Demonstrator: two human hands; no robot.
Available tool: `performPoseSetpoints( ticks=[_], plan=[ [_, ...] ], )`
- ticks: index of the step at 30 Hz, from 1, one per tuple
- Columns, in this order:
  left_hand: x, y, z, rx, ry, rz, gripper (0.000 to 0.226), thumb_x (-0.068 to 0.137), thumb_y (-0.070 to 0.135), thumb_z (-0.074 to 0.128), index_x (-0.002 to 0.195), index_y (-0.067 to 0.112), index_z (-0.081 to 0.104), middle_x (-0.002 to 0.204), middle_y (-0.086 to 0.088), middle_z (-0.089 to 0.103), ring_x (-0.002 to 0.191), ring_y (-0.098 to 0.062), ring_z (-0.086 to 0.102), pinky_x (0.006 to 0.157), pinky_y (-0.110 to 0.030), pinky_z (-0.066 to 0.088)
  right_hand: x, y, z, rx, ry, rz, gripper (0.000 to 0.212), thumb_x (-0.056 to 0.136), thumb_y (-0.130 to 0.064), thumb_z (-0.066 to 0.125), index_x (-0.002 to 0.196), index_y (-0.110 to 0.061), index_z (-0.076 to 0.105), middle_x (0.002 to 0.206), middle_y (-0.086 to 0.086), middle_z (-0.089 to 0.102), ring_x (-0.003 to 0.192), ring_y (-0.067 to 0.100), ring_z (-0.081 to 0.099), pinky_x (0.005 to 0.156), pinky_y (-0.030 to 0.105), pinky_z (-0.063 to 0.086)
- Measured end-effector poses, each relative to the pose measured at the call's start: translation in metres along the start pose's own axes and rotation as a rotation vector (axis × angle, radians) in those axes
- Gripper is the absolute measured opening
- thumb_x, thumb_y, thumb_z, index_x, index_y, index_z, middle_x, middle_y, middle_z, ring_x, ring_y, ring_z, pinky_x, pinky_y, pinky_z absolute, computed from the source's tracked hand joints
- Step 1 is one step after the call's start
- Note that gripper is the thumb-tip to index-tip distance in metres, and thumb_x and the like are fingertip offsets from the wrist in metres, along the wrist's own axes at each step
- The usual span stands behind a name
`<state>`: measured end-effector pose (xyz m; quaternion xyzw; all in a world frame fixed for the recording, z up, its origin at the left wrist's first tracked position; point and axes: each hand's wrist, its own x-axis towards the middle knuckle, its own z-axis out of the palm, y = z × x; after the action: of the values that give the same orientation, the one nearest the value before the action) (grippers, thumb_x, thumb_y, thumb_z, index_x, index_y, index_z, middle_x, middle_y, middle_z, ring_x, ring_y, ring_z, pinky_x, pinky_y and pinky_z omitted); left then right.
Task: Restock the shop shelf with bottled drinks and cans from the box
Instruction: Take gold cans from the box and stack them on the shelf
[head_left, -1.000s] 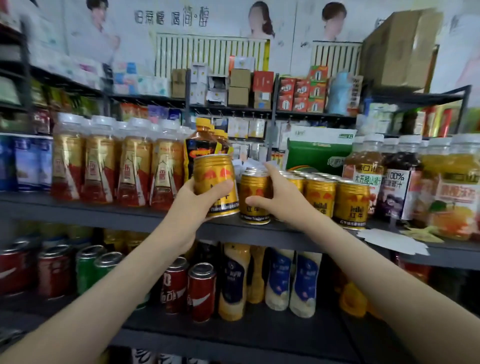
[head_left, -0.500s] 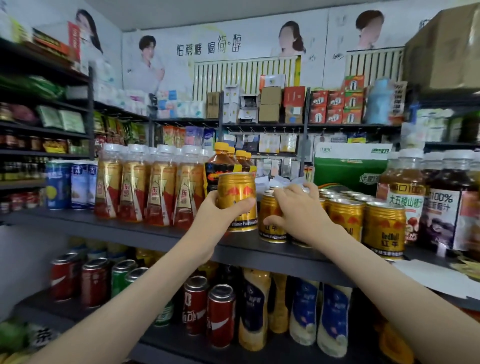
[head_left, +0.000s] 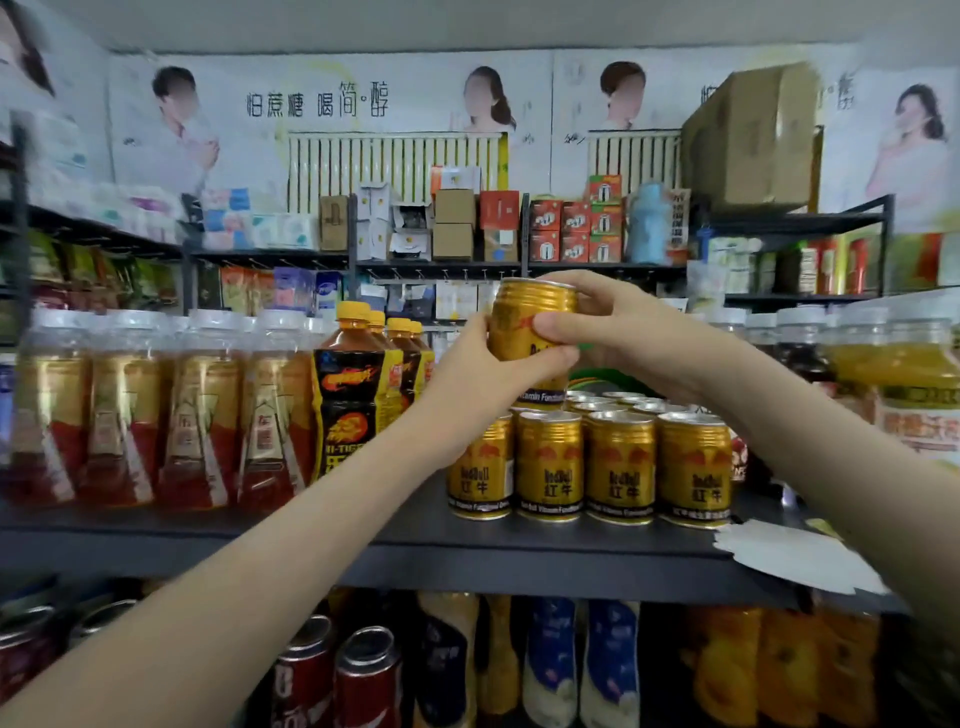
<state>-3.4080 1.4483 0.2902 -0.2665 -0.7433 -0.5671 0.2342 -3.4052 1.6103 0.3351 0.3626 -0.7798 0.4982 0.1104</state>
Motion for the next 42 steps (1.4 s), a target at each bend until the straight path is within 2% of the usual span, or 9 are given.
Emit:
performPoseSetpoints(
  ticks=[3,6,10,14,17,21,27,36,42],
  plan=[
    [0.025,0.002,0.017,0.091,-0.091,-0.013,0.067,0.073,0.052,0.075,0.126,0.026,0.045,0.114,0.009,0.059,0.103,-0.006,0.058,0.082,-0.023,0.049,-0.001,0.007,-0.034,-0.022,0.011,0.044,0.046,0.082,-0.028,0.071,0.124,-0.016,0.056,0.116,0.007,0.067,0.104,0.021,0.066,0.086,0.035,0.055],
    [0.048,-0.001,0.036,0.165,-0.156,-0.004,0.080,0.066,0.059,0.077,0.131,0.027,0.043,0.116,0.008,0.059,0.105,-0.011,0.059,0.093,-0.035,0.051,-0.001,0.015,-0.058,-0.106,-0.006,0.084,0.059,0.077,-0.029,0.075,0.130,-0.021,0.052,0.119,0.006,0.063,0.103,0.018,0.066,0.085,0.030,0.055],
    [0.067,-0.001,0.057,0.171,-0.260,-0.016,0.078,0.076,0.058,0.070,0.138,0.028,0.035,0.125,0.007,0.055,0.109,-0.011,0.056,0.095,-0.031,0.048,-0.001,0.024,-0.081,-0.151,0.062,0.088,0.055,0.080,-0.024,0.073,0.130,-0.020,0.052,0.115,0.004,0.064,0.096,0.014,0.068,0.075,0.023,0.055],
    [0.062,-0.018,0.039,0.671,-0.274,0.121,0.074,0.084,0.065,0.053,0.145,0.030,0.031,0.144,0.007,0.045,0.127,-0.013,0.047,0.101,-0.028,0.039,0.010,0.052,-0.088,-0.320,0.226,0.157,0.066,0.079,-0.028,0.076,0.136,-0.016,0.046,0.110,-0.003,0.060,0.093,0.013,0.063,0.070,0.023,0.055],
    [0.036,-0.047,0.020,1.039,-0.119,0.428,0.064,0.085,0.072,0.038,0.134,0.032,0.049,0.128,0.012,0.059,0.115,-0.007,0.056,0.089,-0.024,0.047,0.023,0.079,-0.088,-0.462,0.284,0.230,0.038,0.081,-0.026,0.074,0.110,-0.011,0.054,0.099,-0.001,0.062,0.088,0.013,0.061,0.068,0.022,0.051],
    [0.024,-0.080,0.010,1.036,-0.012,0.744,0.059,0.095,0.060,0.028,0.104,0.020,0.070,0.093,0.007,0.072,0.081,-0.010,0.067,0.063,-0.026,0.056,0.043,0.104,-0.093,-0.441,0.330,0.297,0.029,0.082,-0.023,0.073,0.102,-0.007,0.060,0.094,0.005,0.065,0.089,0.019,0.063,0.076,0.030,0.054],
    [0.024,-0.087,0.013,1.075,-0.013,1.027,0.030,0.094,0.031,0.049,0.105,0.012,0.069,0.096,0.000,0.071,0.085,-0.015,0.067,0.070,-0.030,0.056,0.055,0.117,-0.099,-0.567,0.335,0.313,0.032,0.086,-0.027,0.068,0.108,-0.007,0.057,0.098,0.008,0.064,0.093,0.022,0.062,0.074,0.029,0.054],
    [0.021,-0.088,0.012,1.178,-0.104,1.141,0.038,0.094,0.039,0.048,0.122,0.012,0.050,0.105,-0.004,0.068,0.091,-0.019,0.065,0.073,-0.034,0.055,0.056,0.122,-0.094,-0.714,0.329,0.240,0.043,0.093,-0.026,0.059,0.133,-0.016,0.045,0.115,0.011,0.059,0.092,0.020,0.055,0.064,0.022,0.045],
    [0.020,-0.090,0.013,1.164,-0.105,1.144,0.038,0.095,0.036,0.048,0.118,0.008,0.061,0.102,-0.005,0.068,0.087,-0.019,0.065,0.071,-0.033,0.055,0.057,0.126,-0.091,-0.746,0.361,0.238,0.043,0.093,-0.024,0.058,0.133,-0.015,0.045,0.115,0.012,0.057,0.092,0.021,0.054,0.070,0.025,0.043]
  ],
)
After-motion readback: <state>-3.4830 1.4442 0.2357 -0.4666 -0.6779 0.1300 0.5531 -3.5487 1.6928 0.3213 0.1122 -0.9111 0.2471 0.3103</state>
